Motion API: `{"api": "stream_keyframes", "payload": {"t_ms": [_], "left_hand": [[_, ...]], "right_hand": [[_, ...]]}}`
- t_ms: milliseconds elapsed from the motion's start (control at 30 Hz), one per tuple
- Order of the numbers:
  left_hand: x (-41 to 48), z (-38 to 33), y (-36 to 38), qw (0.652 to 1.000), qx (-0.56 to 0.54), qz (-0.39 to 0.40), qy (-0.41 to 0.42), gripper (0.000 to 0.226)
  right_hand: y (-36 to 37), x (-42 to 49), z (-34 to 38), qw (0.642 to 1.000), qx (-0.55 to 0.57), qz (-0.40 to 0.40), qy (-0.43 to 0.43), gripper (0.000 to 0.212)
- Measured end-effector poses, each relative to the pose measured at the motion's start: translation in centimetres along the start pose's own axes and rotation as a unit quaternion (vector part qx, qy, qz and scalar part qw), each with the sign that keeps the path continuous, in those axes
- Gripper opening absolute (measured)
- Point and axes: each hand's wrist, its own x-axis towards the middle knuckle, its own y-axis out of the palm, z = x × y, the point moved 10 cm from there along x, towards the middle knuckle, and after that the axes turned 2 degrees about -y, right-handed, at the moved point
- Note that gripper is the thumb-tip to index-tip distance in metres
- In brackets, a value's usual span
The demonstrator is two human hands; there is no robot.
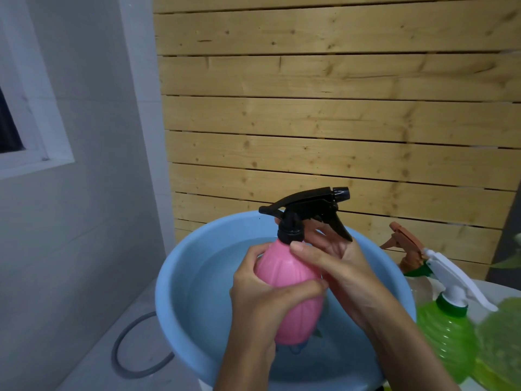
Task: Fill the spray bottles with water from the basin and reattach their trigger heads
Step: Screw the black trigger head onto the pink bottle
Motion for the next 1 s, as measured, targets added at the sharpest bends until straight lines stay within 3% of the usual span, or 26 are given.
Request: {"api": "stream_keyframes", "payload": {"t_ms": [100,267,833,1000], "left_hand": [[-0.1,-0.1,0.1,1.000,-0.007,0.003,0.002,0.069],[-0.1,-0.1,0.2,1.000,-0.002,0.005,-0.004,0.073],[0.1,-0.1,0.1,1.000,0.020,-0.011,0.002,0.072],[0.0,-0.1,0.1,1.000,0.022,-0.011,0.003,0.075]], "right_hand": [[-0.6,-0.5,-0.4,0.999,0.021,-0.020,0.020,0.042],[-0.8,-0.8,1.2,0.996,-0.026,-0.076,-0.029,0.029],[-0.2,-0.8,1.9,0.996,0.008,-0.074,-0.047,0.035],[-0.6,-0.8,1.4,0.996,-0.013,-0.088,-0.030,0.027]]}}
